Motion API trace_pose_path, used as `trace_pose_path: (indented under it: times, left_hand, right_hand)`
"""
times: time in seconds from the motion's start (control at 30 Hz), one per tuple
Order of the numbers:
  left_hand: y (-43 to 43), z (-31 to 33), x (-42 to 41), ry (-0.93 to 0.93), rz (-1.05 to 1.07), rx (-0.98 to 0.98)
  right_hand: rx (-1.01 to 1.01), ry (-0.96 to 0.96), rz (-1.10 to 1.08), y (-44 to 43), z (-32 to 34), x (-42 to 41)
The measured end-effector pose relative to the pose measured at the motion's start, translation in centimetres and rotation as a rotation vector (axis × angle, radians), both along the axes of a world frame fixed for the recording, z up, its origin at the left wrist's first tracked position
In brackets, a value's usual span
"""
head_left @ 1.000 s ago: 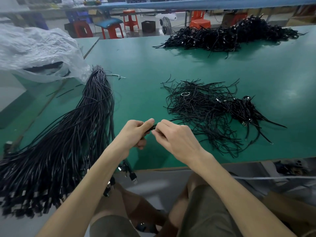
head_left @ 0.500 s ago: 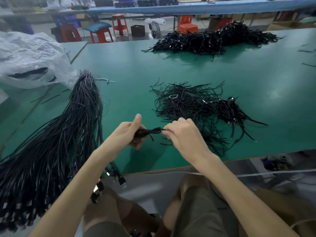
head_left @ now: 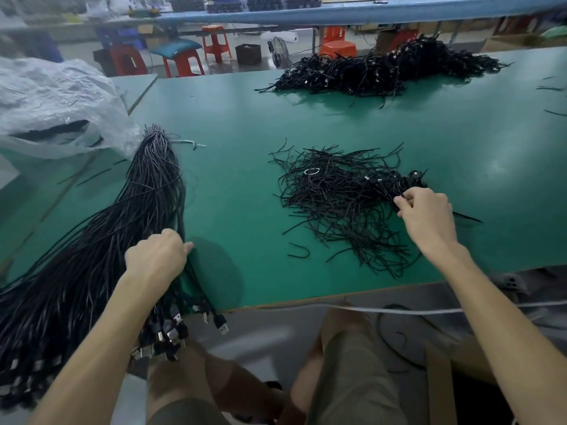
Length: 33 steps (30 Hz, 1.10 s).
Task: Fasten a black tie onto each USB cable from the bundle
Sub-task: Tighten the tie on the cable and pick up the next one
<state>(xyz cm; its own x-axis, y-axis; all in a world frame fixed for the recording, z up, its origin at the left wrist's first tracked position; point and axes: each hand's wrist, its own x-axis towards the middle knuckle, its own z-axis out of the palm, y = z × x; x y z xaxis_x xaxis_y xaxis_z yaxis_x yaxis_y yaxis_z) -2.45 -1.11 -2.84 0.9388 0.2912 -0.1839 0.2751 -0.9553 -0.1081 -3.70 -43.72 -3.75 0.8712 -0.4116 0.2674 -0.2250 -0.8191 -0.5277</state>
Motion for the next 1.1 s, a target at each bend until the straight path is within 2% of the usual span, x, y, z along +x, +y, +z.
trace_pose_path:
  times: [0.23, 0.33, 0.47, 0.57, 0.67, 0.77, 0.87, 0.97, 1.07, 1.1]
  left_hand:
    - [1.1, 0.3, 0.5, -0.016, -0.010, -0.122]
    - [1.1, 0.2, 0.7, -0.075, -0.031, -0.352]
    - [-1.1, 1.0, 0.4, -0.213, -0.204, -0.684]
    - [-4.0, 1.9, -0.5, -0.228, -0.323, -0.905]
    - [-7.7, 1.9, -1.7, -0.131, -0.460, -0.965]
    - [-10.5, 1.0, -2.5, 0.013, -0.550, -1.076]
    - [-10.1, 0.6, -2.1, 0.022, -0.503, -1.187]
    - [-7.8, 0.1, -1.7, 0.056, -0.332, -1.414]
    - [-6.5, -0.2, -1.9, 0.060, -0.250, -1.802]
    - [-6.3, -0.2, -2.0, 0.052, -0.264, -1.923]
  right_hand:
    - [-0.067, -0.006, -0.020, 0.5, -0.6, 0.3]
    - [-0.156, -0.036, -0.042, 0.7, -0.6, -0.2]
    - [-0.283, -0.172, 0.017, 2.5, -0.3, -1.0]
    - [-0.178, -0.232, 0.267, 7.0, 0.2, -2.1]
    - [-0.079, -0.268, 0.578, 12.3, 0.1, -3.2]
    - [0.109, -0.118, 0.823, 16.5, -0.2, -3.5]
    - [0.376, 0.048, 0.833, 18.1, -0.2, -3.1]
    - [0.382, 0.065, 0.800, 18.2, -0.5, -2.9]
    - [0.412, 0.078, 0.824, 19.1, -0.8, -3.3]
    - [0.447, 0.027, 0.790, 19.5, -1.0, -3.5]
